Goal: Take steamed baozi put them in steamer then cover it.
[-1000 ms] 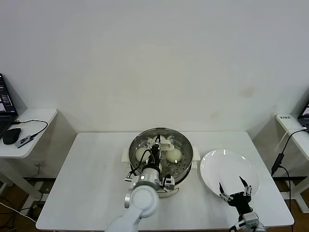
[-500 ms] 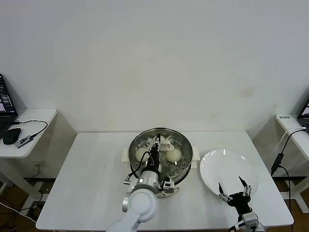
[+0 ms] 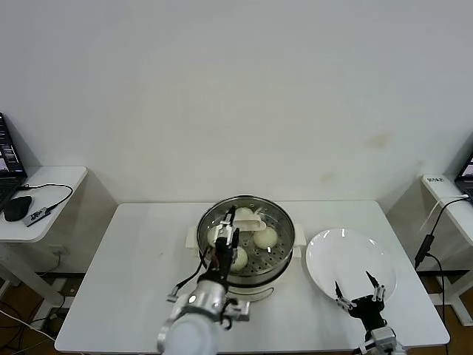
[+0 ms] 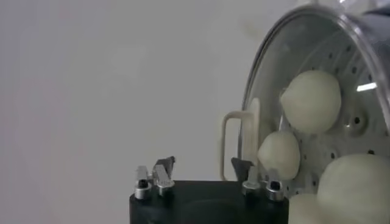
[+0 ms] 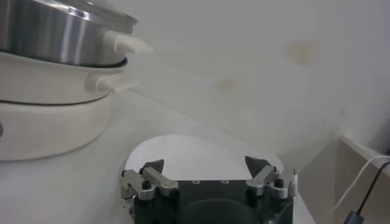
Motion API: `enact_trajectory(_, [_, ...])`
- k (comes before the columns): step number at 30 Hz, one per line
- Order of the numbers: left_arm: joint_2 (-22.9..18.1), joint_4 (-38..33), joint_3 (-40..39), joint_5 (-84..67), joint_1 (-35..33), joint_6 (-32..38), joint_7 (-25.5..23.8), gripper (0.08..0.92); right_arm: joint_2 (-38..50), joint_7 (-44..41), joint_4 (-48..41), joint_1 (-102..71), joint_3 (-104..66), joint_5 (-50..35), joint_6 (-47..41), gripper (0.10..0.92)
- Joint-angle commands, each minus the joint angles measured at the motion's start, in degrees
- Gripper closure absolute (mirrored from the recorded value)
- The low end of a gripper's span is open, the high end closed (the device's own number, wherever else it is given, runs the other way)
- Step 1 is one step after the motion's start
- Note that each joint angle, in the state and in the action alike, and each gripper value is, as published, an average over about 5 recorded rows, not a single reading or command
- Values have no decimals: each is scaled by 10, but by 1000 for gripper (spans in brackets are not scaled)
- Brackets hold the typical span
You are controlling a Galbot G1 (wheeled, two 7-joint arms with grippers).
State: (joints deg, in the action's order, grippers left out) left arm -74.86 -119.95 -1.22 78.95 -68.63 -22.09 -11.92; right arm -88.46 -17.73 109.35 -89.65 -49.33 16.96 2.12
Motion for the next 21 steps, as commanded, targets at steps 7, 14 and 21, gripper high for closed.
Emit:
enact_trajectory(7, [66,-78,341,-699,-347,341,237,177,45,21,26,-51,25,-52,30,203])
enact_trajectory(14, [32,-58,363,-915,-416,367,273,177,119,73,44,-106,53,-169,51,203])
enact_trajectory(21, [-17,-10,357,-924,-402,368,256,177,171,130,30,-152,81,-267,110,203])
